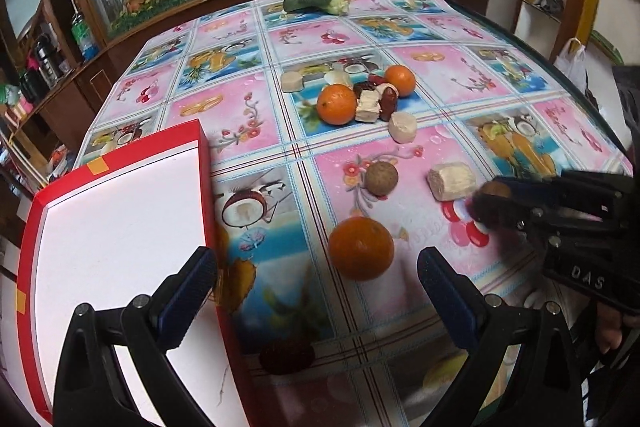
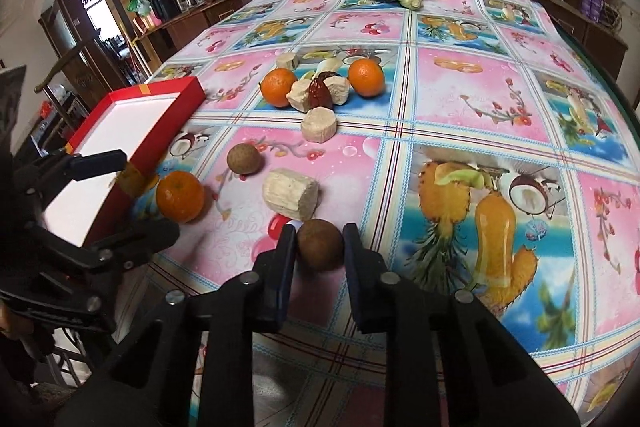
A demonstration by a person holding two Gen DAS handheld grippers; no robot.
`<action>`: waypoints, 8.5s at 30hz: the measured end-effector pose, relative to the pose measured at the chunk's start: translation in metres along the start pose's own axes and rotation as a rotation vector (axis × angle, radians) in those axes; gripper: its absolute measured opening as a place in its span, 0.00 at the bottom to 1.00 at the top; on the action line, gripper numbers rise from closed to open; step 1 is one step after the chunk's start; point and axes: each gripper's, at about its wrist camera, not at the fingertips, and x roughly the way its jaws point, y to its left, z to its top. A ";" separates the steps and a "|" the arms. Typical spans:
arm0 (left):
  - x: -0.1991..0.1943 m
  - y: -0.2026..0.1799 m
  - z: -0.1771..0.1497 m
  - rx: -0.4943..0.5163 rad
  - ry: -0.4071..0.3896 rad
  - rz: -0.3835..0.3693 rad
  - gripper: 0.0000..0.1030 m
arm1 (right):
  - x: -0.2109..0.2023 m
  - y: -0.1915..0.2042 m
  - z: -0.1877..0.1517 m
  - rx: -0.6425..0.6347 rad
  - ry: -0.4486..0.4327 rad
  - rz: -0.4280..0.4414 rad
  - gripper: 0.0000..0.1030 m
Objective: Organize fruits
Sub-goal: 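Grasp the orange with the left gripper while the right gripper lifts the brown fruit, then carry the orange and brown fruit over the tray and open both grippers, then grasp a dark red date from the table with the right gripper, then grasp a brown round fruit with the left gripper while the right gripper holds the date, then carry the brown fruit and date over the tray and open both grippers, then grasp a white cube with the right gripper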
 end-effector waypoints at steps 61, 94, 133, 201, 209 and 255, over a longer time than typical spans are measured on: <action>-0.057 0.174 -0.108 -0.342 -0.039 0.182 0.34 | 0.065 0.237 0.018 -0.378 0.077 0.288 0.25; -0.087 0.137 -0.085 -0.296 -0.144 0.133 0.72 | 0.007 0.141 -0.013 -0.411 -0.012 0.175 0.47; 0.026 -0.013 0.023 -0.019 0.023 -0.052 0.71 | -0.004 -0.017 0.000 -0.046 0.007 -0.087 0.25; -0.069 0.115 -0.027 -0.260 -0.272 0.222 0.20 | 0.013 0.146 0.063 -0.212 -0.108 0.092 0.25; -0.059 0.143 -0.044 -0.302 -0.223 0.270 0.20 | 0.051 0.210 0.069 -0.306 -0.037 0.168 0.25; -0.051 0.067 -0.028 -0.187 -0.152 0.101 0.68 | 0.003 0.040 0.018 -0.066 -0.016 -0.136 0.50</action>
